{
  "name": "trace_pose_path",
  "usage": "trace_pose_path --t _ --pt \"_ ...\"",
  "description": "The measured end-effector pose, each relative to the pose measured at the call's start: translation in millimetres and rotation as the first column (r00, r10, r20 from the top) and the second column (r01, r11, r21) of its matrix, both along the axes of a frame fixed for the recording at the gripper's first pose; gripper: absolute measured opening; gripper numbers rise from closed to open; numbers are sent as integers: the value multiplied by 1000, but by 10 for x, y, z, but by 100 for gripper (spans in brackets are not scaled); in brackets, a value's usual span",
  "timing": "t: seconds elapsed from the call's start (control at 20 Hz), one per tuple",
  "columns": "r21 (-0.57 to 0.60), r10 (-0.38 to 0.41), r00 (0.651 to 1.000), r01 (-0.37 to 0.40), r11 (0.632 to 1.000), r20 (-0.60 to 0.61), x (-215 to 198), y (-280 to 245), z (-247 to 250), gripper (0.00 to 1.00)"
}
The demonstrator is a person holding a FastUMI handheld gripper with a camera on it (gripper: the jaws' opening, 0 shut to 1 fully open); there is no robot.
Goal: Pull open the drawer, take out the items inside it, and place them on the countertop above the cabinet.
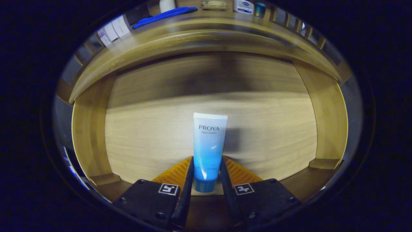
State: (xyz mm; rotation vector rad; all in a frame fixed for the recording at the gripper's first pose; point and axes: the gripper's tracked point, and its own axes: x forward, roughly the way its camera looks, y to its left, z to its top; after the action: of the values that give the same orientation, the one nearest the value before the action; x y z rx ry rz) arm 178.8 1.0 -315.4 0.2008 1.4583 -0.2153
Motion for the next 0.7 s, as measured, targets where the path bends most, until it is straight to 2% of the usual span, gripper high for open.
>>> trace_pose_path --t 0.15,0.3,0.7 --pt "-4 -22 998 22 1000 58 32 -36 54 44" --pt "13 0 996 -1 1000 93 50 -28 192 40" --pt "33 26 980 -33 999 197 62 -35 773 39"
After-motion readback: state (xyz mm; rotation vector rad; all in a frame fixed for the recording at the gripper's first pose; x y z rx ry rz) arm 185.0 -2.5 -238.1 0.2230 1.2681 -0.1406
